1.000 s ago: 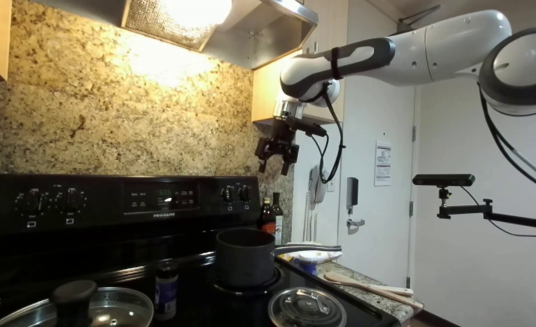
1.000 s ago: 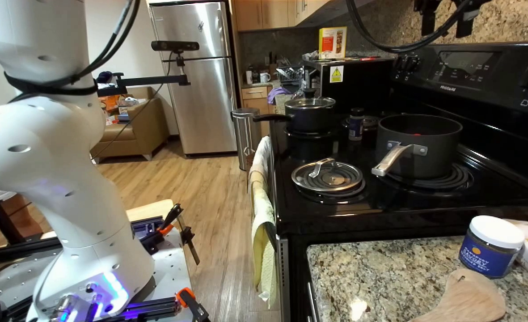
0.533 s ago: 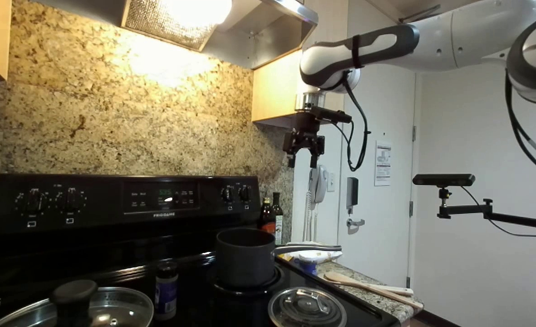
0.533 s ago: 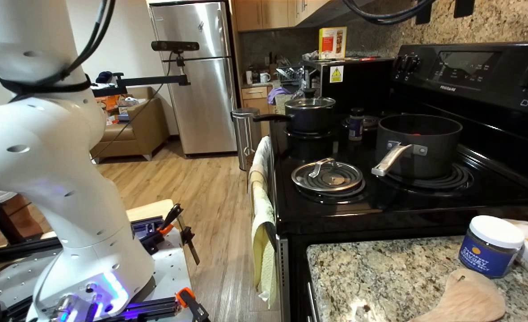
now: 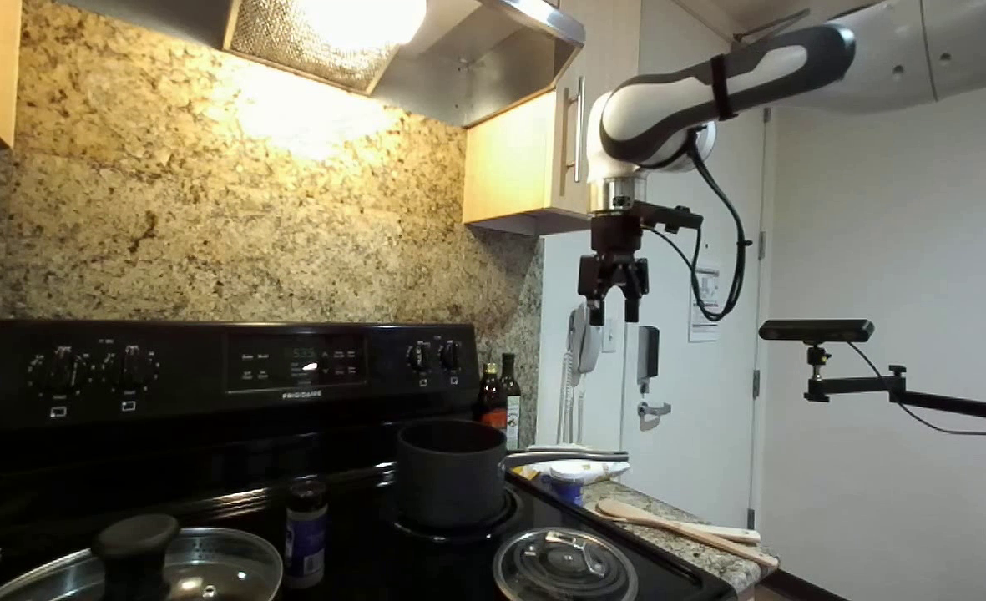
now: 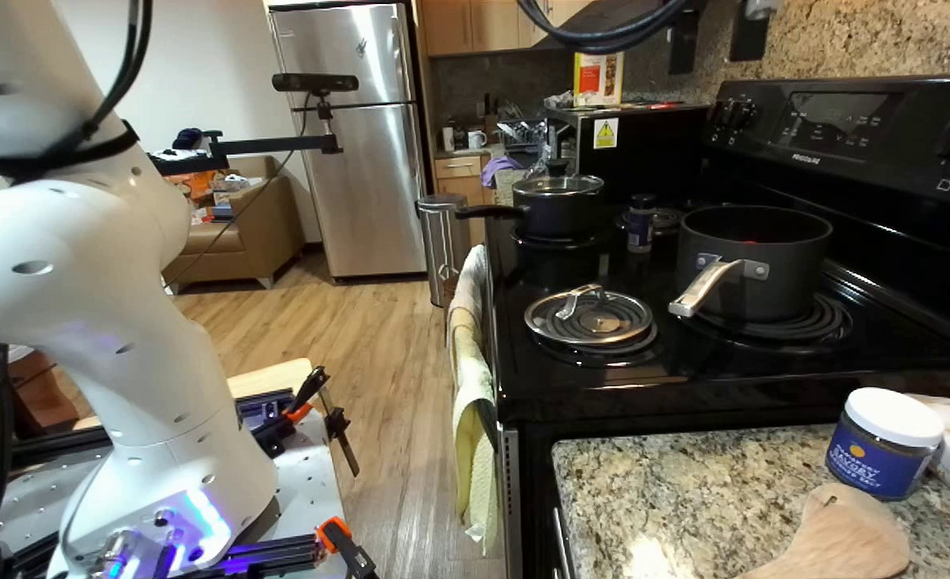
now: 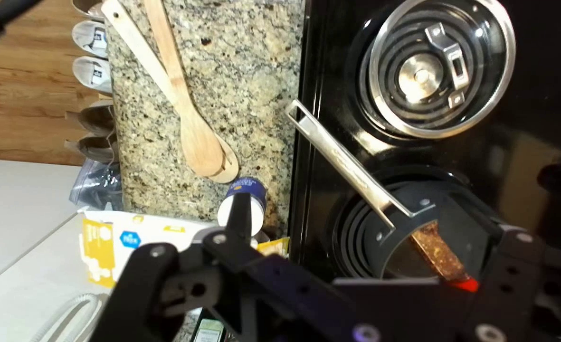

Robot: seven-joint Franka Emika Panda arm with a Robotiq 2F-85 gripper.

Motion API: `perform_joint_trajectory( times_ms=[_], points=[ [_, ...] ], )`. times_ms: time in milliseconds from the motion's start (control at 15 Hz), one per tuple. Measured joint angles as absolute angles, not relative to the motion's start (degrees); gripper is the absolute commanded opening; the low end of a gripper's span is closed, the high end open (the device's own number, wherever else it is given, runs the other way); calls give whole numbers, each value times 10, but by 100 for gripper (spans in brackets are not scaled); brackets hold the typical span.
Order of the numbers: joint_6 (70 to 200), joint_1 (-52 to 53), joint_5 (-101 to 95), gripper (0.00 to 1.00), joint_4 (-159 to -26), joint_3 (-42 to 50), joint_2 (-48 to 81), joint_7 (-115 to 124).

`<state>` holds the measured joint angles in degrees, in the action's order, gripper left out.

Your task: Put the jar in the black pot on the stove

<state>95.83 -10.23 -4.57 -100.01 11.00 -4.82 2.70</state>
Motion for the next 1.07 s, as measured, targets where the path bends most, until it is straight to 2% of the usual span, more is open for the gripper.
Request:
perform_joint_trajectory(
  times_ms=[733,1067],
  points=[
    [1028,-103,-25,100,-1228,135,-226,6],
    [1027,-104,-26,100,-1262,136,-256,6]
  ],
)
